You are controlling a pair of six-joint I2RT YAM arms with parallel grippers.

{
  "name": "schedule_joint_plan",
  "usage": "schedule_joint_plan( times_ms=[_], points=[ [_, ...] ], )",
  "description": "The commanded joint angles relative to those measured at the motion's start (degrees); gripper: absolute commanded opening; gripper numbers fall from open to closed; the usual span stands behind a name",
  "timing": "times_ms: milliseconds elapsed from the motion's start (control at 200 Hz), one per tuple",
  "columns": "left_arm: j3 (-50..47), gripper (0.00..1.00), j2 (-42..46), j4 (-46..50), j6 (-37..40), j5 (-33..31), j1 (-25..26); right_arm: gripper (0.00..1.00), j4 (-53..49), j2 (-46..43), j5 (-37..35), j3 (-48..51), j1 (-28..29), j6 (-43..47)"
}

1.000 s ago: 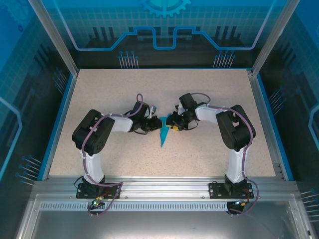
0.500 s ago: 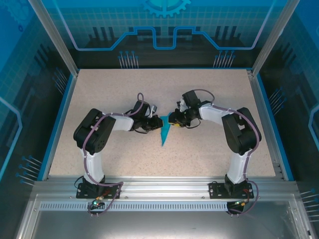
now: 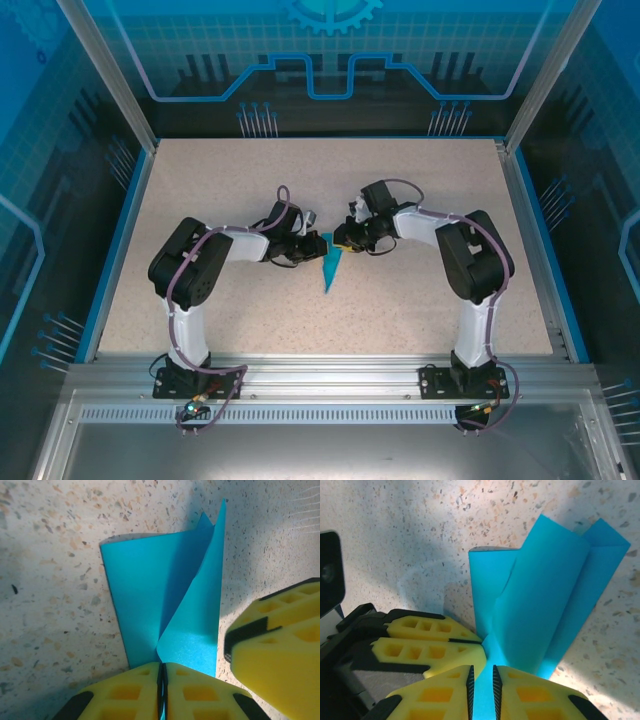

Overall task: Fold a paper plane with a square sheet of paper (fold left side to right side)
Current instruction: Fold the wing for the fifth time at the center of the table.

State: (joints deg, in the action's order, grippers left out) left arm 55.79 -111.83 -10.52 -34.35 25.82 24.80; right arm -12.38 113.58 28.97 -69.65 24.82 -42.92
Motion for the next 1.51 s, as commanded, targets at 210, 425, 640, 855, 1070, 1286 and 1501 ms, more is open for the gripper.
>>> schedule_joint_plan(
  times_ms=[210, 425, 640, 855, 1070, 1286, 1501],
  points=[
    [0.86, 0.13, -2.34, 3.49, 2.26, -1.92, -0.23, 0.20, -2.23, 3.00, -0.40, -3.44, 1.00, 0.00],
    [0.99, 0.13, -2.34, 3.82, 2.53, -2.09, -0.19, 0.20, -5.75, 4.27, -2.47, -4.79, 1.10, 1.34],
    [1.16, 0.12, -2.60, 3.94, 2.62, -2.18, -0.15, 0.20, -6.94, 5.33, -3.13, -5.15, 1.09, 1.84],
    [1.04, 0.12, -2.80, 3.85, 2.49, -2.27, -0.11, 0.20, -7.54, 5.94, -3.78, -5.39, 1.05, 1.96],
    [-1.29, 0.17, 1.68, 3.99, 3.21, -3.21, -0.16, 0.21, -10.51, 7.26, -5.27, -6.28, 1.07, 1.94],
    [-5.36, 0.37, 13.45, 6.74, 4.46, -3.74, -0.16, 0.21, -12.20, 8.54, -6.04, -6.90, 1.08, 1.92],
    [-10.60, 0.46, 23.31, 8.48, 2.87, 0.06, 0.95, 0.21, -11.88, 8.59, -6.06, -6.62, 1.02, 1.74]
  ],
)
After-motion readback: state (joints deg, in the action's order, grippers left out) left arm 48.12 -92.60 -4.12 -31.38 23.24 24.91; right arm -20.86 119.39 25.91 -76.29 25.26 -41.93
